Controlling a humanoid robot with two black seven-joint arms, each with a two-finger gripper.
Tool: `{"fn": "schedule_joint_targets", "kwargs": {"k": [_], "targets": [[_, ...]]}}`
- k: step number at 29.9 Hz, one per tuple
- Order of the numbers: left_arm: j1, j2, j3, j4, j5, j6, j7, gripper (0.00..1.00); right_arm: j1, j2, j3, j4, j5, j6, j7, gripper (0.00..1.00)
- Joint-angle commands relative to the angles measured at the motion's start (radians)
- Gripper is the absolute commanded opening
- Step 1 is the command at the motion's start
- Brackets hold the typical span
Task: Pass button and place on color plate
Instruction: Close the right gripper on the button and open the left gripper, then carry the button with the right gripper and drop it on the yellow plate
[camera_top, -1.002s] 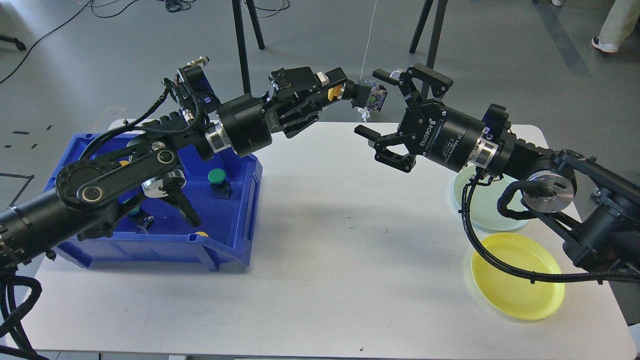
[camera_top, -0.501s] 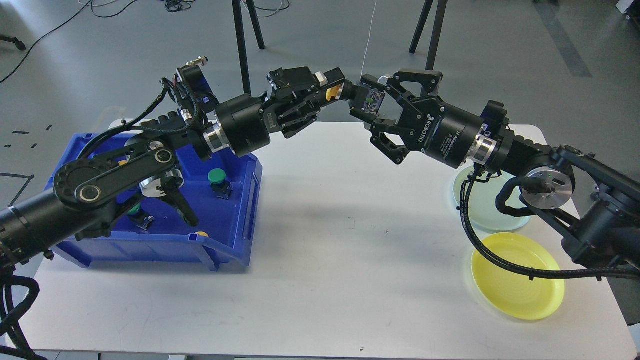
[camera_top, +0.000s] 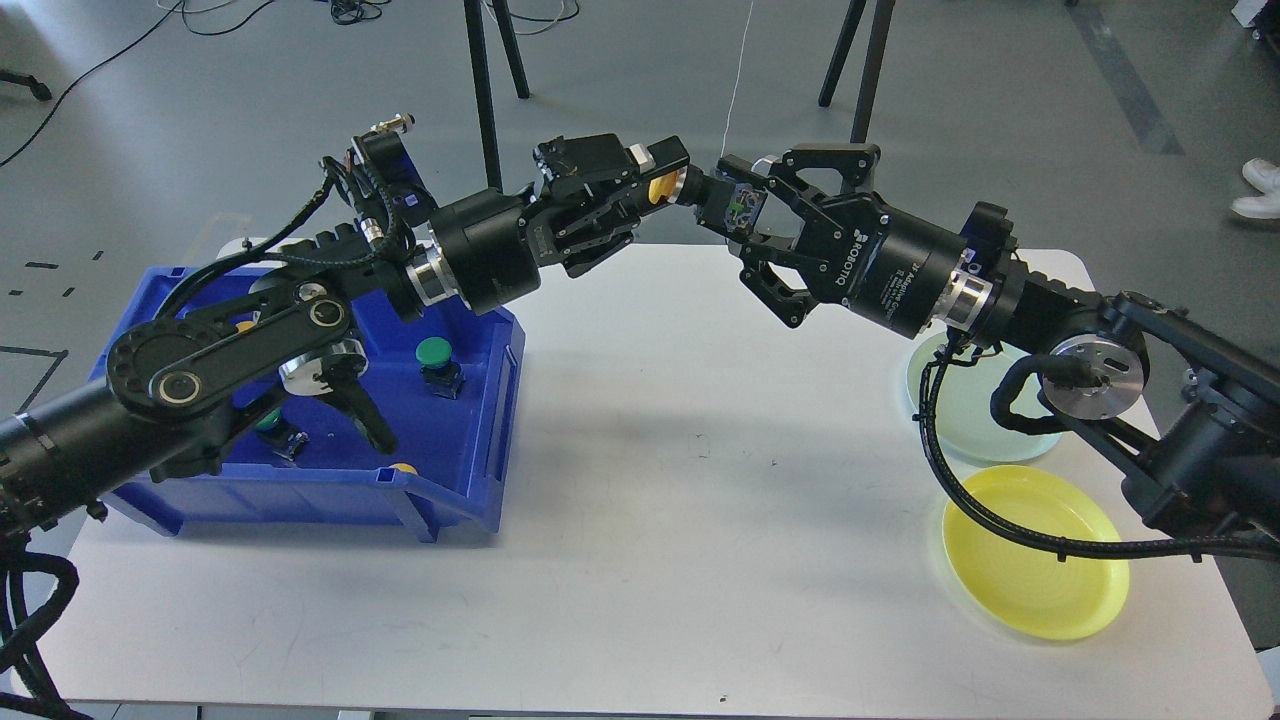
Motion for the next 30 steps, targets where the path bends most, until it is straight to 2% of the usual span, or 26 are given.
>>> {"fn": "schedule_joint_targets", "kwargs": {"k": [1, 8, 12, 15, 20, 24, 25, 30], "targets": [[0.000, -0.001, 0.002, -0.001, 0.000, -0.006, 0.000, 0.79, 0.000, -0.007, 0.002, 0.001, 0.002, 0.000, 0.002, 0.07], [0.000, 0.002, 0.000, -0.001, -0.002, -0.004, 0.000, 0.82, -0.028, -0.048, 0.027, 0.002, 0.003, 0.000, 0.004, 0.05], [0.000, 0.003, -0.002, 0.003, -0.052, -0.003, 0.000, 0.86, -0.175, -0.180, 0.108, 0.013, 0.002, 0.000, 0.002, 0.05], [0.002, 0.006, -0.009, 0.009, -0.113, -0.001, 0.000, 0.91, -0.339, -0.330, 0.162, 0.062, 0.002, 0.000, 0.004, 0.05], [0.005, 0.007, -0.009, 0.009, -0.132, 0.002, 0.000, 0.93, -0.587, -0.545, 0.177, 0.153, 0.003, 0.000, 0.011, 0.05], [0.007, 0.005, -0.009, 0.009, -0.132, 0.003, 0.000, 0.93, -0.707, -0.628, 0.168, 0.165, 0.002, 0.000, 0.008, 0.05], [0.007, 0.005, -0.009, 0.009, -0.132, 0.002, 0.000, 0.93, -0.724, -0.634, 0.162, 0.165, -0.001, -0.009, 0.008, 0.05], [0.010, 0.007, -0.009, 0.009, -0.132, 0.002, 0.000, 0.93, -0.755, -0.633, 0.081, 0.151, -0.062, -0.208, -0.003, 0.09]]}}
